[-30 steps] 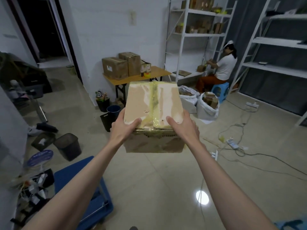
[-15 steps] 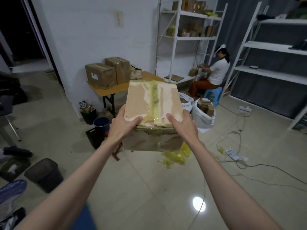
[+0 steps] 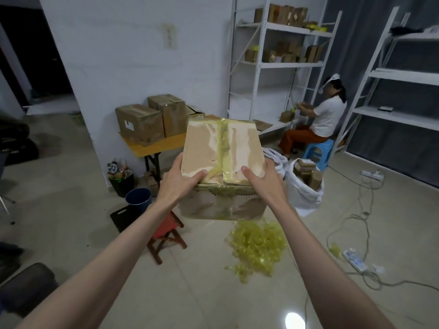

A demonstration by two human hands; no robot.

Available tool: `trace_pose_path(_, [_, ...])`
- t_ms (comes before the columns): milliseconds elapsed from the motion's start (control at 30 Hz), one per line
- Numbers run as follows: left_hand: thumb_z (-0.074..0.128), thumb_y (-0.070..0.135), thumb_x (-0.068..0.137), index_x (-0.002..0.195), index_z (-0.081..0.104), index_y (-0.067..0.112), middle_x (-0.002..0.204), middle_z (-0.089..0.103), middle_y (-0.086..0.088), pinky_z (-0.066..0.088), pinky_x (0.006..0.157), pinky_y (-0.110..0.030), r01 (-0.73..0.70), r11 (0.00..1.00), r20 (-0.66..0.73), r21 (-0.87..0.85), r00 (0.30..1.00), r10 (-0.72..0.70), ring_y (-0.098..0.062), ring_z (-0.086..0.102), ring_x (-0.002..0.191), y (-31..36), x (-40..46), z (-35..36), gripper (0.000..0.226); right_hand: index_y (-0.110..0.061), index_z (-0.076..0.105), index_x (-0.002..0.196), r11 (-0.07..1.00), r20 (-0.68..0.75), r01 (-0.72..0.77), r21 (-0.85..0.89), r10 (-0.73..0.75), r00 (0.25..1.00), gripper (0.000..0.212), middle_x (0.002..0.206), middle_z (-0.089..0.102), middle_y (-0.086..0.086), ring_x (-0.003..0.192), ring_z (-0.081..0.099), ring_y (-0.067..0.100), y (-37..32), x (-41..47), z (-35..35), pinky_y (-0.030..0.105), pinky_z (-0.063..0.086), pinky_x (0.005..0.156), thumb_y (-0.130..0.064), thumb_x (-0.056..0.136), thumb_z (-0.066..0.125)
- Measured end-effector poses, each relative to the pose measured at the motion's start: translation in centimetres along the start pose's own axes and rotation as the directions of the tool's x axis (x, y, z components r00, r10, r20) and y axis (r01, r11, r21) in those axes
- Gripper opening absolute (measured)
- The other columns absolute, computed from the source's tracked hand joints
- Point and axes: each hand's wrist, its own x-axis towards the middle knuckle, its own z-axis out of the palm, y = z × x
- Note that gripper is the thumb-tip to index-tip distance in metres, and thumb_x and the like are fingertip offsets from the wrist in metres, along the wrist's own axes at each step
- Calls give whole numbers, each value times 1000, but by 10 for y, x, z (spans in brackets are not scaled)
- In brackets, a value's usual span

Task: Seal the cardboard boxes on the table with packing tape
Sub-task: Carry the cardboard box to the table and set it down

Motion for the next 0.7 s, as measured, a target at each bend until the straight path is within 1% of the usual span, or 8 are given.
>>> trace_pose_path(67, [66,67,75,152,30,38,142,56,3,44,101,-44,9,1000,-9,-4,1000,-9,-29,53,128,2,32,14,90,-27,34,151,1000,18,18,-1,-18,1000,80,145,54,3,133,49,34,1,37,2,48,43,102,-69,87,60])
trace_pose_path(133, [67,66,76,153,29,36,142,56,2,48,101,-44,24,1000,-32,-10,999,-25,-27,55,125,-1,59,23,90,-26,29,155,999,43,34,-32,-33,999,82,150,49,4,137,46,35,-1,70,6,47,41,104,-67,89,59])
trace_pose_path(233, [66,68,75,151,31,39,142,56,5,47,104,-48,45,999,-56,-7,997,-45,-25,54,126,-7,93,30,89,-25,30,154,998,78,64,-11,-63,995,81,151,48,4,139,43,34,-4,112,20,47,38,107,-64,90,60])
trace_pose_path(400, [67,68,76,149,32,43,140,57,9,45,105,-50,58,998,-82,2,995,-57,-24,55,126,-19,160,42,86,-27,35,148,997,95,66,28,-68,993,78,144,54,0,133,49,32,-3,181,51,47,42,102,-67,87,62])
trace_pose_path(533, [65,71,72,150,31,42,141,57,8,45,106,-51,62,998,-67,6,996,-62,-25,53,128,-35,224,51,90,-25,35,149,998,101,59,28,-61,993,76,145,52,0,135,47,31,-8,238,82,46,41,103,-64,89,62])
trace_pose_path(600, [64,73,70,151,30,42,142,56,7,44,107,-51,68,998,-60,10,996,-67,-27,51,130,-43,262,55,93,-24,35,150,999,96,49,17,-51,994,75,146,50,1,136,45,29,-13,271,98,43,40,100,-61,91,62])
trace_pose_path(667, [67,68,73,150,32,40,141,55,7,44,106,-49,63,998,-45,-8,997,-63,-26,51,129,-51,304,58,89,-23,36,149,998,86,55,-11,-54,995,73,146,51,1,135,45,29,-21,306,116,38,37,93,-60,92,61])
trace_pose_path(700, [67,67,73,148,34,40,139,56,7,46,105,-49,55,998,-38,-26,998,-56,-25,52,128,-56,326,59,87,-22,37,149,998,81,57,-24,-55,995,72,145,52,2,135,46,29,-27,324,125,37,35,92,-59,92,61])
